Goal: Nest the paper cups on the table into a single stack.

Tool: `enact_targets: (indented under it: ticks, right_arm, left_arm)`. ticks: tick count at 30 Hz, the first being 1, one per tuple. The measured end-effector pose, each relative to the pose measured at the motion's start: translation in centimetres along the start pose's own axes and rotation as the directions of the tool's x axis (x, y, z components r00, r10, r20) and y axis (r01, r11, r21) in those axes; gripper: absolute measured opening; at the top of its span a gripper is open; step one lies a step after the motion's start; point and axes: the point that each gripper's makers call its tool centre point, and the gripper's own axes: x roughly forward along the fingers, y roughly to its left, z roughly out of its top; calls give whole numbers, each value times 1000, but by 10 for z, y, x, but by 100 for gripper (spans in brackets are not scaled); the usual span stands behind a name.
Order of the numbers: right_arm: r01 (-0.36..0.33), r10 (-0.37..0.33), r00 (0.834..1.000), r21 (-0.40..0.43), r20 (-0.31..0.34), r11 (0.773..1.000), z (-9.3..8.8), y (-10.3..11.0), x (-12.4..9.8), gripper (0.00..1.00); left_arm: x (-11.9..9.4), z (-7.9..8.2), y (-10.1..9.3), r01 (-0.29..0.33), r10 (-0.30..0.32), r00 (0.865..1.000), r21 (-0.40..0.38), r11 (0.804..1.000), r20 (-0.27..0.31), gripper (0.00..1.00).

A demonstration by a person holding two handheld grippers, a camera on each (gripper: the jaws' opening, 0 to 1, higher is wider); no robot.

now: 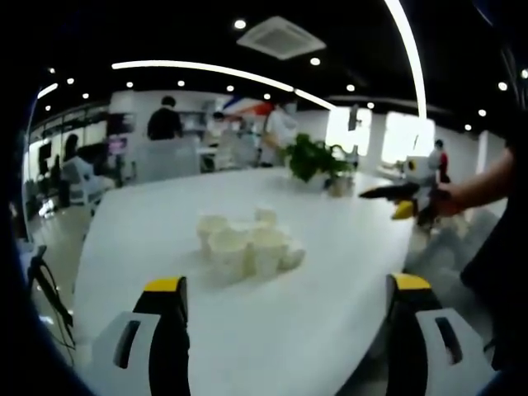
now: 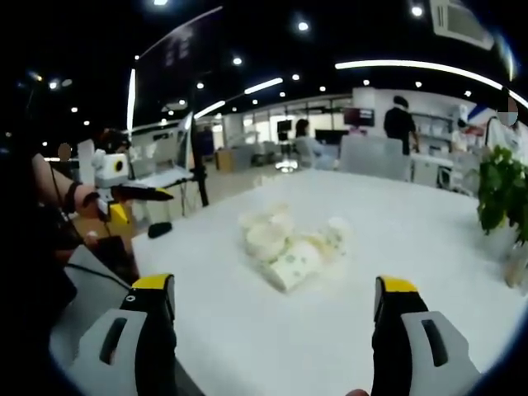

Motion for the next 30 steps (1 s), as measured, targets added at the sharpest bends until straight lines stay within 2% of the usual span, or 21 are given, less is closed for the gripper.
enact_targets:
  ticks: [7, 17, 20, 23, 30]
  right_arm:
    - [-13, 13, 1000, -25, -5, 1000, 1, 1, 4, 98]
    - [-23, 25, 999, -86, 30, 996, 20, -1, 21, 97]
    - [-78, 77, 997, -141, -12, 987, 18, 7, 34, 96]
    - [-107, 104, 994, -180, -27, 978, 20, 10, 45, 95]
    - [-154, 149, 988, -184, -41, 971, 22, 11, 70, 93]
  left_arm:
    - [0, 0, 1, 0, 0, 1000, 7, 1000, -1, 100]
    - [-2, 3, 2, -6, 6, 1000, 5, 1000, 6, 100]
    - [-3, 1, 2, -7, 7, 1000, 10, 1000, -2, 100]
    - [-4, -1, 2, -12, 12, 1000, 6, 1000, -6, 100]
    - [-5, -7, 1, -22, 22, 999, 5, 1000, -26, 100]
